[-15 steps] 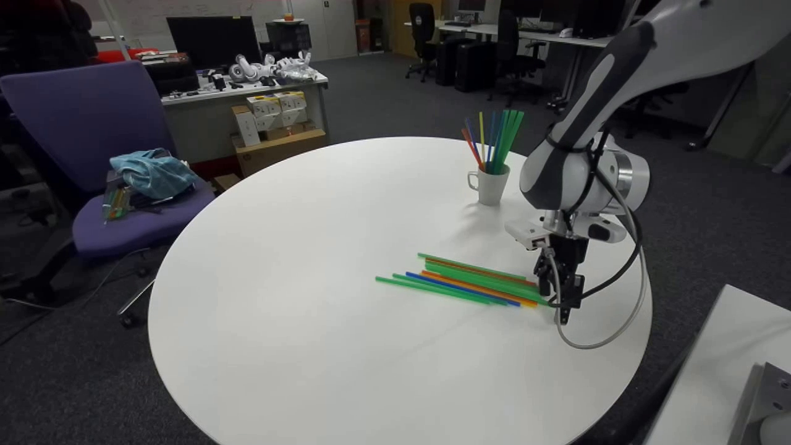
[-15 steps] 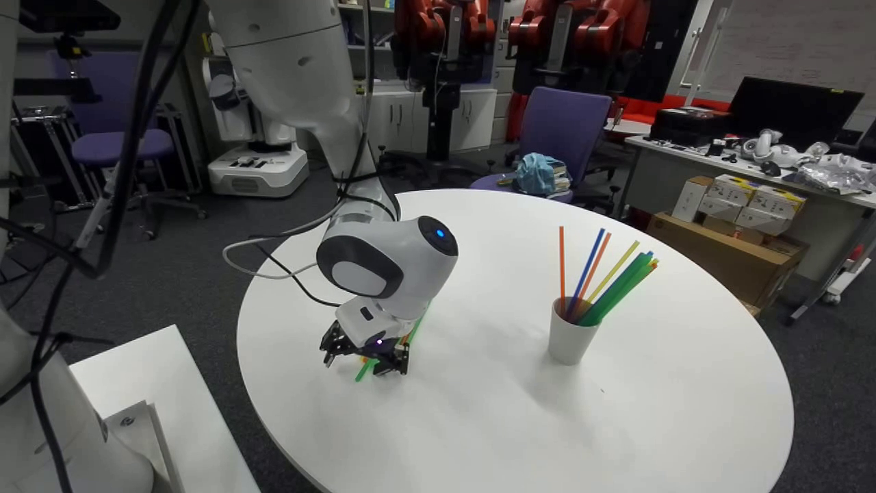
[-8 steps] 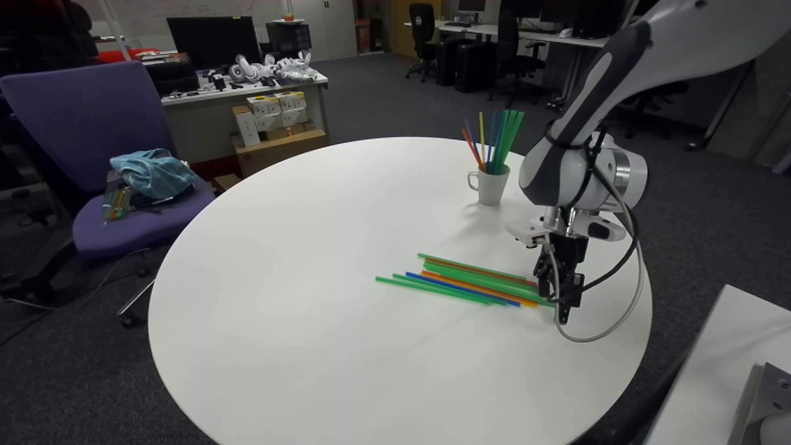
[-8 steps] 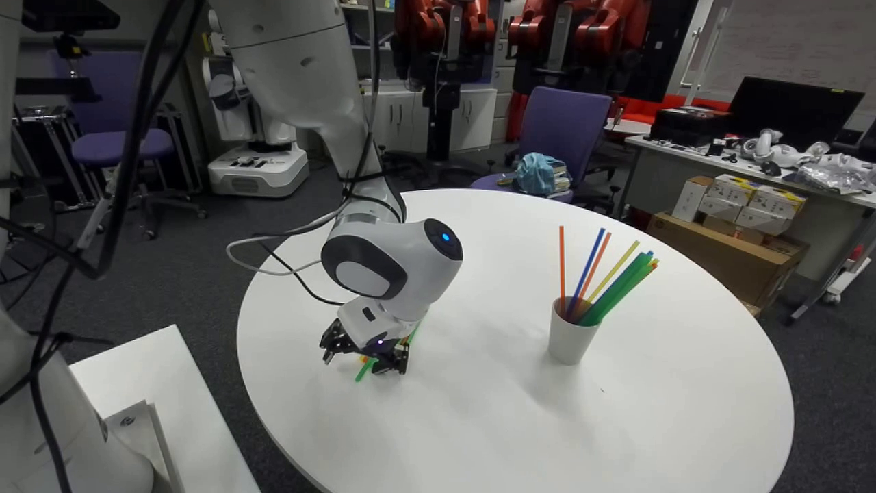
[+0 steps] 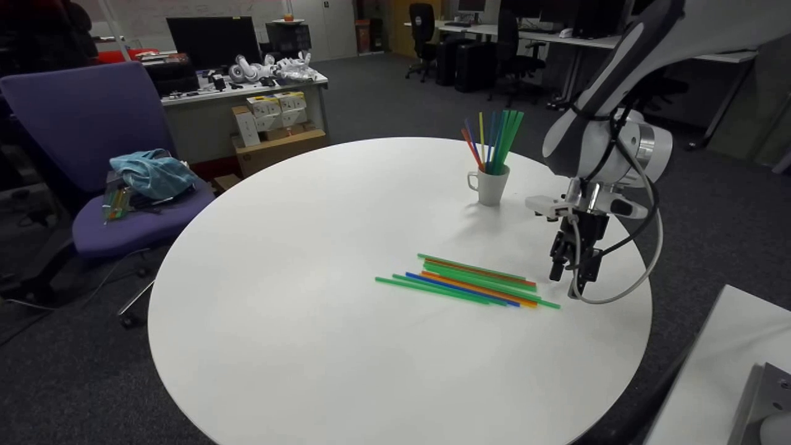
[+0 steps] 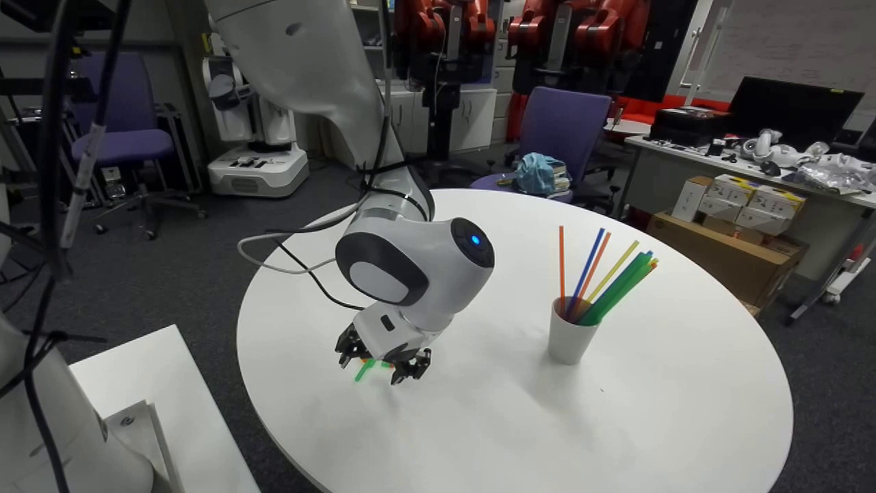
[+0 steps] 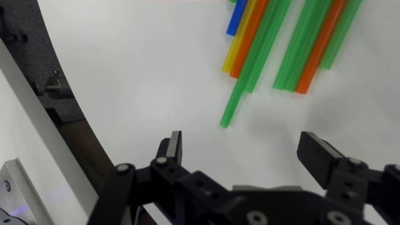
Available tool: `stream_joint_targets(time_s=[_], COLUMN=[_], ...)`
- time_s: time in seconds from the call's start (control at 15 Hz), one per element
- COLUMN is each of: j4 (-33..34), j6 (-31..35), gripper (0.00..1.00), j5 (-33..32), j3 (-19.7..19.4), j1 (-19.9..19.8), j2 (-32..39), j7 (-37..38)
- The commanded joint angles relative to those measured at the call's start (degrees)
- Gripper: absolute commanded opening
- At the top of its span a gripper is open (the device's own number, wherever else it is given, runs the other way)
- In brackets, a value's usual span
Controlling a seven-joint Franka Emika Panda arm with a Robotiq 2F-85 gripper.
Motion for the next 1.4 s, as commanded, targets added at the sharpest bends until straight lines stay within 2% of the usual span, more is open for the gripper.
stream_joint_targets(time_s=[0.0,0.2,0.6,1.33], j4=[-2.13,-3.25,-4.17,-1.29], j6=[-1.78,-2.18,-8.93,-6.80], gripper=[1.00,1.00,1.00,1.00], j5=[-1.38,-3.41,-10.58,-6.97], j3=[-1.23,-1.60,-1.59,1.54], j1=[-1.15,-0.78,-0.42,0.34], j2=[-2.98,-2.27,-1.31,2.46], j7=[-1.26,-0.69,0.48,0.73])
